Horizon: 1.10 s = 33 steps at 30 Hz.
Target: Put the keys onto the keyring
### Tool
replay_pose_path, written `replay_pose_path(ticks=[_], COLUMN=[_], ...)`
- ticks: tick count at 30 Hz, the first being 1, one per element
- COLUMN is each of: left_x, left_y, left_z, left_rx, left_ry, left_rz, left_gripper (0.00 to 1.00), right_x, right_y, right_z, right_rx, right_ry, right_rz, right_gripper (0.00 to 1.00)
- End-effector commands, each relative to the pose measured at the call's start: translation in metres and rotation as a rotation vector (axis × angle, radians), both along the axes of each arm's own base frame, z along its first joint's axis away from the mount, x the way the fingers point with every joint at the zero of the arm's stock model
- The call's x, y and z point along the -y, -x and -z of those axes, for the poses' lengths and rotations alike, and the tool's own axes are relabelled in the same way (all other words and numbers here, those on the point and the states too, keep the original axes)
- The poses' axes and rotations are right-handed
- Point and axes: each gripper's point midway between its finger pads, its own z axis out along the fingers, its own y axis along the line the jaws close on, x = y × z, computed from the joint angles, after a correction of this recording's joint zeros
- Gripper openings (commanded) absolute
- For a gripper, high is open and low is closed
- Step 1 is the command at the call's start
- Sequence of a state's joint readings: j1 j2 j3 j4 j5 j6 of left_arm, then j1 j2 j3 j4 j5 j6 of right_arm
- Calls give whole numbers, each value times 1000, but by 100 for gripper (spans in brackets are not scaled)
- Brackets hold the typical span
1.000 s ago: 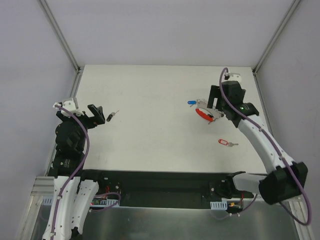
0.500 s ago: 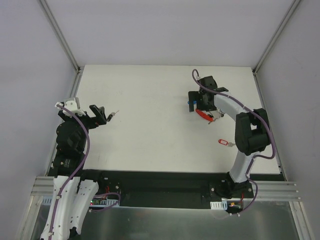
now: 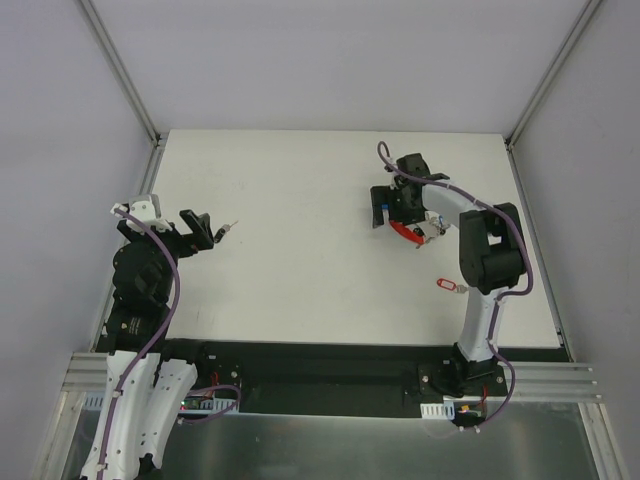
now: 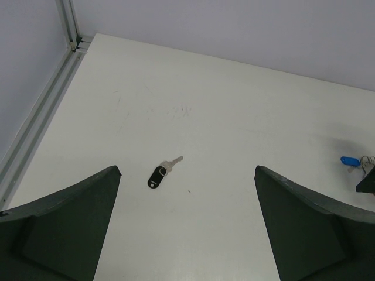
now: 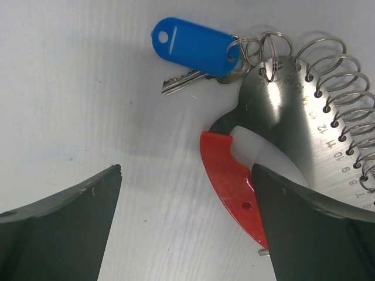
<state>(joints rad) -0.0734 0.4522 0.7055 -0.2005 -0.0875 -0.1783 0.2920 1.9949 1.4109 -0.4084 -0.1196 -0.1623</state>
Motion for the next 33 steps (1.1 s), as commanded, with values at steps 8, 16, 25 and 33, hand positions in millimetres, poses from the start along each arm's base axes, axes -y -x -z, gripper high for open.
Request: replay_pose_path(ticks=[8, 16, 25, 33], left_x=[3, 3, 7, 6], left_y=[-1, 0, -1, -2], left_z=[-6, -8, -7, -5], left_rx=[28, 34, 31, 27], left_ry=[-14, -12, -8, -9], left_rz=[18, 18, 40, 33], left_gripper=[99, 99, 99, 99], right_x=[-71, -126, -111, -133], right_y=[107, 250, 285, 240], right_z=[-10, -13, -43, -86], right_rx=[-95, -230, -131, 192], right_ry=[-117, -114, 27, 92], right_rz=[-328, -727, -749, -444], right_gripper=[95, 94, 86, 61])
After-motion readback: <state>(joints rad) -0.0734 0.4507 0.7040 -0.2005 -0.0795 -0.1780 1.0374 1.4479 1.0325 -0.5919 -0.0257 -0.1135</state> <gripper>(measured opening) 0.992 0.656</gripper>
